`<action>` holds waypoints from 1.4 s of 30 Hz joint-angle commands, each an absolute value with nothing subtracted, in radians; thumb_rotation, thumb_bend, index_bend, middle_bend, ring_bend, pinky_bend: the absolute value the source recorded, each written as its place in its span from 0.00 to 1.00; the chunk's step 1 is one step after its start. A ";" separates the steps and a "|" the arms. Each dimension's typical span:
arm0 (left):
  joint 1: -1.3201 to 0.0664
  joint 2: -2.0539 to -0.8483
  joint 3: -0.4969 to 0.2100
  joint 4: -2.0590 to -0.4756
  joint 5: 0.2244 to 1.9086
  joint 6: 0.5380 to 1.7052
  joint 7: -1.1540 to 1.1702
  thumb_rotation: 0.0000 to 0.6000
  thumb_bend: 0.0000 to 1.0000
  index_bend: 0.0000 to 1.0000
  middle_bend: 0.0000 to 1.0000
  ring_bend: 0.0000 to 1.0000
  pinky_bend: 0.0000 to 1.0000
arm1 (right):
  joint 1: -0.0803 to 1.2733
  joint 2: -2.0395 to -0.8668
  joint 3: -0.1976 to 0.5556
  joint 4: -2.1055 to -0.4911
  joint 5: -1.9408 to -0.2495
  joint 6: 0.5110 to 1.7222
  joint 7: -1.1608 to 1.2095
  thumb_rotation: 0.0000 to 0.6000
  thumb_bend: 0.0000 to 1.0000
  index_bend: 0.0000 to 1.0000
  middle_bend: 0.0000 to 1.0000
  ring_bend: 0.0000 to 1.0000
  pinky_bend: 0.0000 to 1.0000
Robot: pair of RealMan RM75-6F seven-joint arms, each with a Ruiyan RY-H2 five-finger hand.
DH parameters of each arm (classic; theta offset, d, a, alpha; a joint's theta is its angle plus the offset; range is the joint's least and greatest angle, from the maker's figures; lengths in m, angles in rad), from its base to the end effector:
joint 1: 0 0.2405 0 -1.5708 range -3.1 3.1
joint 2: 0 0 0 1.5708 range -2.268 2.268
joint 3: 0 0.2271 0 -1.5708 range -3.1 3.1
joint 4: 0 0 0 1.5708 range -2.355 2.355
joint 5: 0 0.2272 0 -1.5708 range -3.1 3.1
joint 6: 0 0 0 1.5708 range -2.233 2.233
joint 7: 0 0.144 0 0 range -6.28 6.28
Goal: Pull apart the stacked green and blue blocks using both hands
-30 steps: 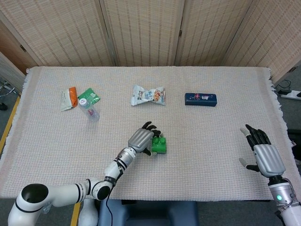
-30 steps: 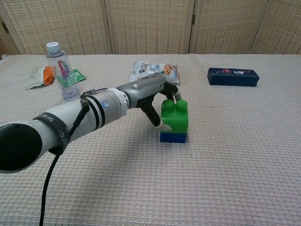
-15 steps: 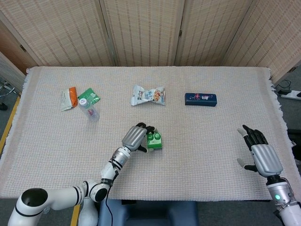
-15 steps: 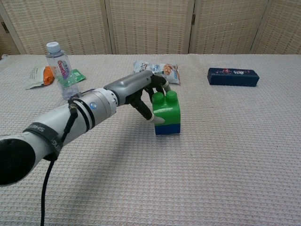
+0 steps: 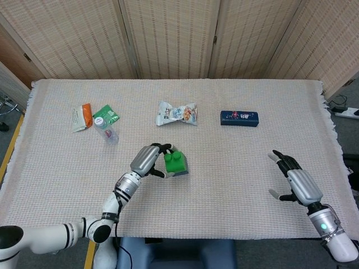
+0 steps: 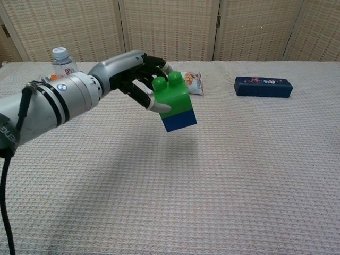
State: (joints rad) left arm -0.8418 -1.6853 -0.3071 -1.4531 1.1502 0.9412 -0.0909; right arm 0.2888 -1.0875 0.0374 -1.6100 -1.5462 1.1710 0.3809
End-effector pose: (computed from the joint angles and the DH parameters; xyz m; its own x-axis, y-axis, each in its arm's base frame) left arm -0.0420 0.3371 -0.0512 -0.0560 0.3957 0.9167 0.9114 -0.3546 0.2088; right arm -0.2692 -0.2293 0.0962 0.1197 -0.2987 0.9468 -0.9876 -0.1336 0.0827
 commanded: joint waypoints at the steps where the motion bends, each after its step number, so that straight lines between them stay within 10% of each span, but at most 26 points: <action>1: -0.818 -1.607 -0.335 -1.536 1.140 0.936 -0.124 1.00 0.43 0.72 0.86 0.59 0.29 | 0.362 -1.113 0.021 -1.539 -1.630 1.115 0.588 1.00 0.31 0.00 0.00 0.00 0.00; 23: -0.747 -1.451 -0.327 -1.640 1.211 0.983 -0.244 1.00 0.43 0.72 0.86 0.59 0.27 | 0.549 -1.455 -0.018 -1.152 -1.701 1.127 1.508 1.00 0.31 0.00 0.00 0.04 0.01; 42: -0.742 -1.456 -0.301 -1.644 1.245 1.006 -0.260 1.00 0.44 0.72 0.86 0.58 0.25 | 0.703 -1.625 0.032 -1.105 -1.646 1.052 1.617 1.00 0.31 0.00 0.00 0.06 0.02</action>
State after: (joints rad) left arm -0.7415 -1.4558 -0.3011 -1.6440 1.2450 1.0055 -0.2604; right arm 0.6934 -1.6168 0.0222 -1.0972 -1.6559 1.0615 1.6253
